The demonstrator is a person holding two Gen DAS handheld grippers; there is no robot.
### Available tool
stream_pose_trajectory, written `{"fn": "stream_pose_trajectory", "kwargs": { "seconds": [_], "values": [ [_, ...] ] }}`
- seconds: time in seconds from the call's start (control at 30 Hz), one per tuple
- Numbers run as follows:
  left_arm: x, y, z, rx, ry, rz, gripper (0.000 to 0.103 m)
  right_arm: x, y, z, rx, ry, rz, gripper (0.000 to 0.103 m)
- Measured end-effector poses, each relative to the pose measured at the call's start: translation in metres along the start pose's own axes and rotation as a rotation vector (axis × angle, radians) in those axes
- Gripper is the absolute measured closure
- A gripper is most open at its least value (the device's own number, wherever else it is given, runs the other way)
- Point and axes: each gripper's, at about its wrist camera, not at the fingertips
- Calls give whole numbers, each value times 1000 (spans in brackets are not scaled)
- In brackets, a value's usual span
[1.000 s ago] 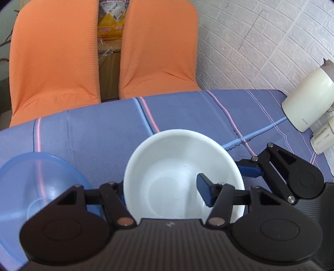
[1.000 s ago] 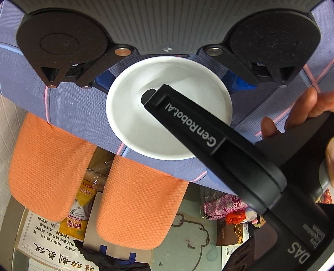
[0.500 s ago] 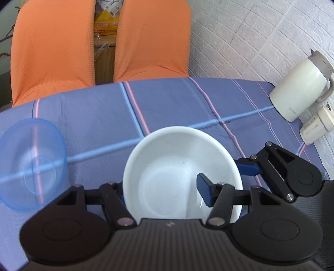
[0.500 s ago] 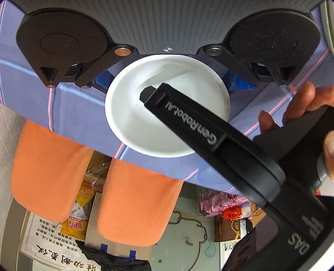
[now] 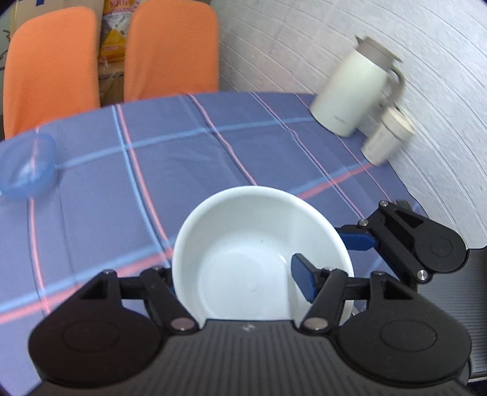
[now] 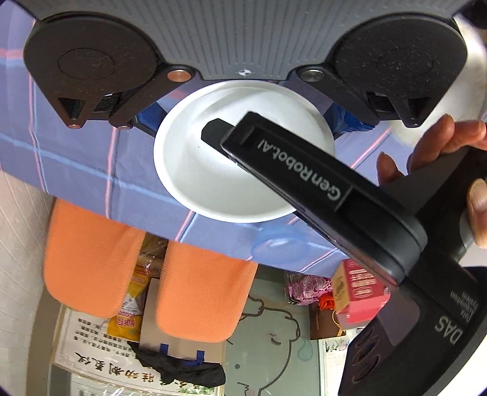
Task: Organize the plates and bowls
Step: 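Carry the white bowl into the steel bowl and open the left tool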
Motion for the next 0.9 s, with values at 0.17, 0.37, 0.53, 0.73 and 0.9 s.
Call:
{"fn": "stream_pose_trajectory", "kwargs": {
  "seconds": [0.17, 0.37, 0.53, 0.73, 0.9],
  "values": [
    [-11, -34, -40, -30, -38, 52, 37, 36, -40, 10, -43, -34, 44, 12],
    [-21, -60, -67, -84, -14, 83, 35, 50, -78, 14, -96, -52, 66, 12],
    [-25, -65, -70, -127, 57, 75, 27, 45, -91, 8, -117, -45, 75, 14],
    [-6, -63, -65, -119, 29, 38, 18, 48, -103, 3, -103, -84, 60, 14],
    [17, -61, -61, -133, 86, -36, 12, 66, -118, -6, -154, -83, 51, 14]
  ]
}}
Point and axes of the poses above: each gripper's, at about its wrist camera, not at the fingertips, and x roughly against the way its jaws point, z to its left, y to its top, and after that the axes turned 9 degrees about -x, right-handed
